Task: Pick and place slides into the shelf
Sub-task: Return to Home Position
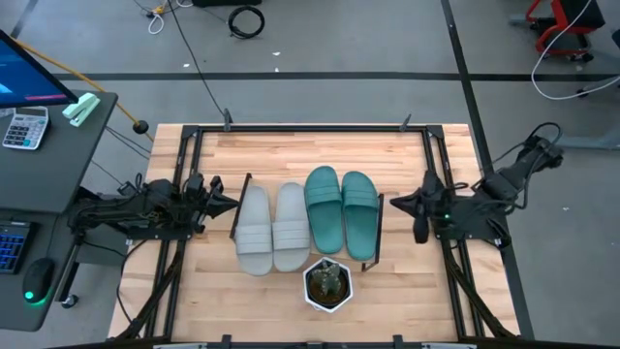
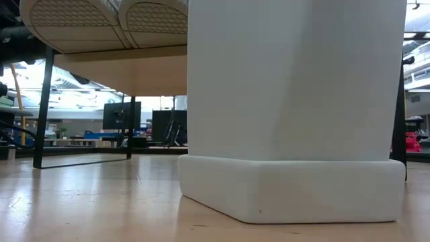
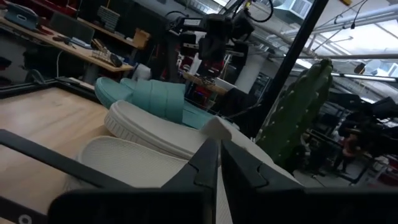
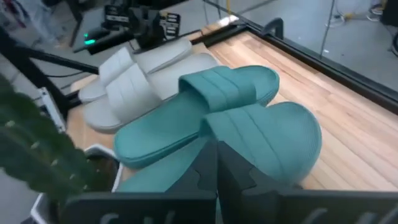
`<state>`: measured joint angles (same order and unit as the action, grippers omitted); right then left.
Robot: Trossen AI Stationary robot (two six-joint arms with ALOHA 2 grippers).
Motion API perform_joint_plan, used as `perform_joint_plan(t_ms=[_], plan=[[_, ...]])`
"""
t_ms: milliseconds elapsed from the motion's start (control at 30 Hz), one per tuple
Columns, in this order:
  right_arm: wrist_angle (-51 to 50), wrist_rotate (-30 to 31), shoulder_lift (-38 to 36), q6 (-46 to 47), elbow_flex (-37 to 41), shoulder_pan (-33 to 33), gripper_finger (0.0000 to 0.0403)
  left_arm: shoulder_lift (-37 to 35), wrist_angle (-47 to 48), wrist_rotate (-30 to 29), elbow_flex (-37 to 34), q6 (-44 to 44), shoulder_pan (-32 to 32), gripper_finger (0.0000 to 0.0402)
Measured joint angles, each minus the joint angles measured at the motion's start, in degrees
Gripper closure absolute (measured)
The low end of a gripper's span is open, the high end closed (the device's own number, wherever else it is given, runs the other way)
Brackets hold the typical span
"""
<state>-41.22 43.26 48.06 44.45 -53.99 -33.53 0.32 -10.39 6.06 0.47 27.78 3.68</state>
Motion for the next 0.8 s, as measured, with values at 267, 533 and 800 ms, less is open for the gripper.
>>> perform_joint_plan(t_ms=[267,533,800], plan=[[0.23,8.54,-8.39,1.37,9.23,-8.91,0.0403,0.00,0.00,-0.02,-0.02,0.10,0.00,0.0367],[1.99,16.05,-13.18,2.46,17.62,-17.20,0.0403,0.00,0.00,-0.02,-0.02,0.10,0.00,0.0365],[20.49,15.66,-21.47,-4.47,29.14,-20.38,0.0403,0.00,-0.01,-0.01,-0.02,0.10,0.00,0.0378]])
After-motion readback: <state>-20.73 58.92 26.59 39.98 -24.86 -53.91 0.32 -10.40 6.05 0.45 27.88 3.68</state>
